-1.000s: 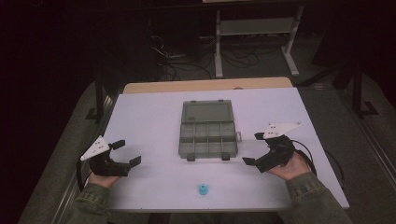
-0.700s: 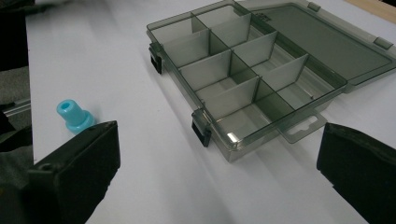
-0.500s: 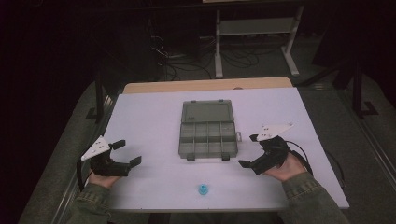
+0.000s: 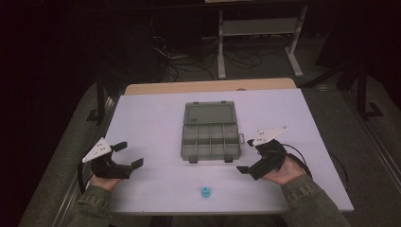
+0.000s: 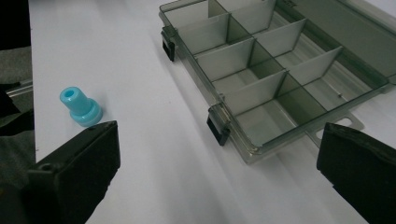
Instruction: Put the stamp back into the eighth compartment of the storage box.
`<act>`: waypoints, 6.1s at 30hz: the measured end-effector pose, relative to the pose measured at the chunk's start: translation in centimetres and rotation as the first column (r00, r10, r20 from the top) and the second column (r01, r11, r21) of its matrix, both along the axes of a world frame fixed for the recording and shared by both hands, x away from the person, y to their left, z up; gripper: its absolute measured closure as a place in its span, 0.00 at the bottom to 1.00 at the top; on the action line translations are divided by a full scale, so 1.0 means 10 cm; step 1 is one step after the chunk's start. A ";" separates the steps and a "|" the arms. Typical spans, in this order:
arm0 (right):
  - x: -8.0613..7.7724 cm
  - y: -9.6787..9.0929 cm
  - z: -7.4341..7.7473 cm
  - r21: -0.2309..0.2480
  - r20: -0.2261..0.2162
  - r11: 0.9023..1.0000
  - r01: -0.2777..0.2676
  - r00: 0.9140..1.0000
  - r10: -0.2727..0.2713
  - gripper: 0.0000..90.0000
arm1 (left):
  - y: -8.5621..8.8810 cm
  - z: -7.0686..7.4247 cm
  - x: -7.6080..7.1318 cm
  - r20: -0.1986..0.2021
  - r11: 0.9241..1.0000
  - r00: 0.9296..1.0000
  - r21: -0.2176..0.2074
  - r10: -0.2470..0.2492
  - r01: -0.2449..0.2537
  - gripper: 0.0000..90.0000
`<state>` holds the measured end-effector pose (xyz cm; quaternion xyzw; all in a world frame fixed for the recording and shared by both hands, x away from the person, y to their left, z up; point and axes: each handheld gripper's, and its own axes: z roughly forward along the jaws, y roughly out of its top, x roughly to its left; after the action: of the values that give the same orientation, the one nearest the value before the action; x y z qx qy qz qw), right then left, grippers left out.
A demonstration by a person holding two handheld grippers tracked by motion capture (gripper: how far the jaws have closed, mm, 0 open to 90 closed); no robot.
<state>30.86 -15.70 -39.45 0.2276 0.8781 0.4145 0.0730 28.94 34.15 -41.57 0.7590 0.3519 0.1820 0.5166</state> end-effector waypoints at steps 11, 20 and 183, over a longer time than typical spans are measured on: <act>-0.02 0.18 -0.03 -0.007 -0.021 0.998 -0.059 0.998 0.059 0.00 | 0.00 0.00 0.00 -0.001 1.000 1.000 0.001 -0.001 0.001 0.00; -0.06 0.29 -0.03 -0.017 -0.024 0.995 -0.103 0.994 0.102 0.00 | -0.01 0.00 0.00 -0.001 1.000 1.000 0.003 -0.002 0.002 0.00; -0.25 0.97 0.08 -0.096 -0.050 0.932 -0.350 0.937 0.347 0.79 | -0.01 0.00 0.00 0.002 1.000 1.000 0.008 -0.014 0.014 0.00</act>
<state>28.35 -6.02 -38.65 0.0710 0.9259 0.3711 -0.0040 28.95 34.03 -41.57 0.7633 0.3455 0.1806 0.5151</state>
